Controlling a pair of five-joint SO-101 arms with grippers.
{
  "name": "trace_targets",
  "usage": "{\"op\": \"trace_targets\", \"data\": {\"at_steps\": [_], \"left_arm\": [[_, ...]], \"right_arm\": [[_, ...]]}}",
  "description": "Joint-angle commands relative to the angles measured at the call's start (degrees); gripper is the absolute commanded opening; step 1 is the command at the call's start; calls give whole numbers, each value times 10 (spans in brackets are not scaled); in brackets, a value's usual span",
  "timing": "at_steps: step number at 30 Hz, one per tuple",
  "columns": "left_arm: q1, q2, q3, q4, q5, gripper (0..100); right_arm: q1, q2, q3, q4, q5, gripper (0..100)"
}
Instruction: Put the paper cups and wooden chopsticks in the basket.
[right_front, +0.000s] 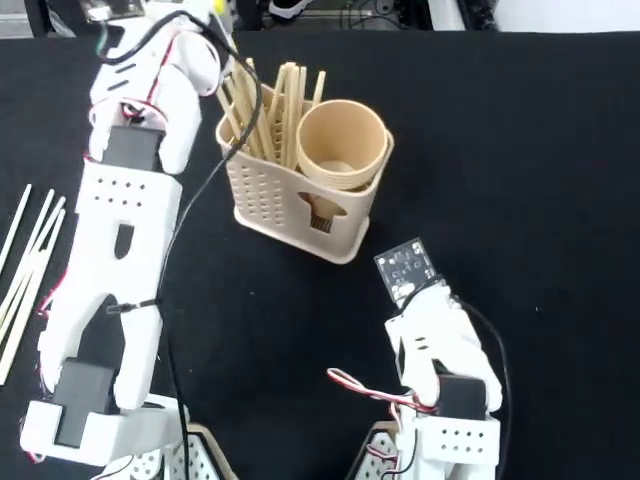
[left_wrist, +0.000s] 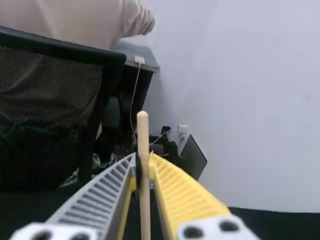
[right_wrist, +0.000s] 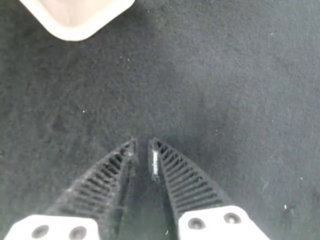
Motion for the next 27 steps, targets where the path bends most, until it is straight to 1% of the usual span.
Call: {"op": "trace_targets", "data": {"at_steps": [1,8,16,17,19,20,22,23,25,26,27], "left_arm": [[11,-62,21,7,3,29],[30,-135,129,8,2,29],[44,-157,228,7,1,30],[44,-158,239,7,-11,30],[45,-158,252,12,-68,45],[46,-158,257,13,-94,66],[51,-158,268,17,-119,118],[52,-158,268,32,-120,144],[54,-159,251,87,-122,184],[51,-159,231,127,-123,196],[48,-159,199,185,-132,198]], "right_arm": [[-5,-41,-4,-9,2,53],[-5,-41,-4,-9,2,53],[-5,-41,-4,-9,2,53],[-5,-41,-4,-9,2,53],[-5,-41,-4,-9,2,53],[-5,-41,-4,-9,2,53],[-5,-41,-4,-9,2,53],[-5,-41,-4,-9,2,53],[-5,-41,-4,-9,2,53],[-5,-41,-4,-9,2,53],[-5,-41,-4,-9,2,53]]}}
